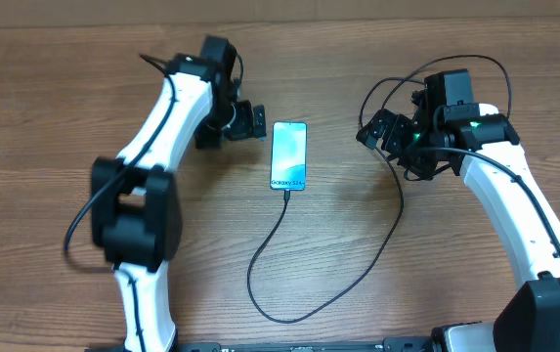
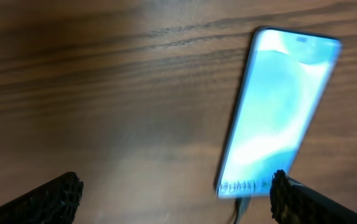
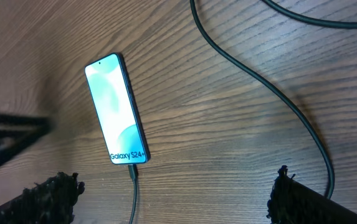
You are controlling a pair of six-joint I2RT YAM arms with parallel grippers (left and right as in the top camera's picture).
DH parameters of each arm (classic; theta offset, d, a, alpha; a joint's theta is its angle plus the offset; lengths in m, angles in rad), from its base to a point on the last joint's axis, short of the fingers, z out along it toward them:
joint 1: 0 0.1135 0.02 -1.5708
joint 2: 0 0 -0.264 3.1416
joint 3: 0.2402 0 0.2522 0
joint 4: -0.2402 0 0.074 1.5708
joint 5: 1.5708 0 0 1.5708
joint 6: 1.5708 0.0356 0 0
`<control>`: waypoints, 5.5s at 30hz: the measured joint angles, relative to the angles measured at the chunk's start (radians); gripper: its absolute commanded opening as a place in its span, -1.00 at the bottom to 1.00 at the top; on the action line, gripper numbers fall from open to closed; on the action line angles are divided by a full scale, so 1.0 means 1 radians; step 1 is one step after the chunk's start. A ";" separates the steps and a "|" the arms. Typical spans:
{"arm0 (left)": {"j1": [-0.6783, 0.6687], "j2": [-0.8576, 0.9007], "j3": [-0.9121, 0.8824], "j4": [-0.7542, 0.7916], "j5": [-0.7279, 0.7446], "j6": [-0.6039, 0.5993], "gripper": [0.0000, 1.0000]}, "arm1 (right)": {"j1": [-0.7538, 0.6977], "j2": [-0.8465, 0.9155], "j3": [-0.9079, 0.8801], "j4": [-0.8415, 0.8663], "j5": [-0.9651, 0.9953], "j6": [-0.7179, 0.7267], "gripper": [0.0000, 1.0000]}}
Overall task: Plug charger to phone and switch on socket
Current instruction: 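Raise the left gripper up and away from the phone, then move the right gripper over the power strip's switch by the plug, then press the orange switch beside the plug with the right gripper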
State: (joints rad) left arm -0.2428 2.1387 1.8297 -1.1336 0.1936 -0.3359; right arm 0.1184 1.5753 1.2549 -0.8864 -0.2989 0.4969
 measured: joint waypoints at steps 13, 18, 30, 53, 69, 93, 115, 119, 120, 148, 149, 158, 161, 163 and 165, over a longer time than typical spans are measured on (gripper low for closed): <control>-0.072 -0.336 0.026 -0.109 -0.263 0.033 0.99 | 0.000 0.000 0.000 0.000 0.000 0.000 1.00; -0.072 -0.336 0.026 -0.109 -0.281 0.033 0.99 | 0.000 0.000 0.000 -0.005 0.000 0.000 1.00; -0.072 -0.336 0.026 -0.109 -0.285 0.033 0.99 | -0.039 0.000 0.113 -0.179 -0.016 -0.036 1.00; -0.072 -0.336 0.026 -0.109 -0.288 0.033 0.99 | -0.632 -0.003 0.281 -0.401 -0.162 -0.392 1.00; -0.072 -0.336 0.026 -0.109 -0.288 0.033 0.99 | -0.695 0.099 0.281 -0.257 -0.169 -0.462 1.00; -0.072 -0.336 0.026 -0.109 -0.288 0.033 0.99 | -0.694 0.418 0.281 0.014 -0.139 -0.468 1.00; -0.072 -0.336 0.026 -0.109 -0.288 0.033 0.99 | -0.658 0.502 0.281 0.117 -0.166 -0.497 1.00; -0.072 -0.336 0.026 -0.109 -0.288 0.033 0.99 | -0.655 0.520 0.281 0.118 -0.166 -0.497 1.00; -0.072 -0.336 0.026 -0.109 -0.288 0.033 0.99 | -0.653 0.520 0.281 0.119 -0.166 -0.497 1.00; -0.072 -0.336 0.026 -0.109 -0.288 0.033 0.99 | -0.625 0.520 0.274 0.140 -0.163 -0.498 1.00; -0.072 -0.336 0.026 -0.109 -0.288 0.033 0.99 | -0.625 0.520 0.274 0.139 -0.163 -0.497 1.00; -0.072 -0.336 0.026 -0.109 -0.288 0.033 0.99 | -0.623 0.520 0.274 0.134 -0.154 -0.492 0.97; -0.072 -0.336 0.026 -0.109 -0.288 0.033 0.99 | -0.622 0.520 0.274 0.132 -0.153 -0.488 0.94; -0.072 -0.336 0.026 -0.109 -0.288 0.033 0.99 | -0.622 0.520 0.276 0.127 -0.153 -0.485 0.93; -0.072 -0.336 0.026 -0.109 -0.288 0.033 0.99 | -0.622 0.518 0.277 0.121 -0.154 -0.477 0.90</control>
State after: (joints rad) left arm -0.3145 1.8030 1.8561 -1.2427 -0.0948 -0.3027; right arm -0.5034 2.0930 1.5314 -0.7654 -0.4534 0.0196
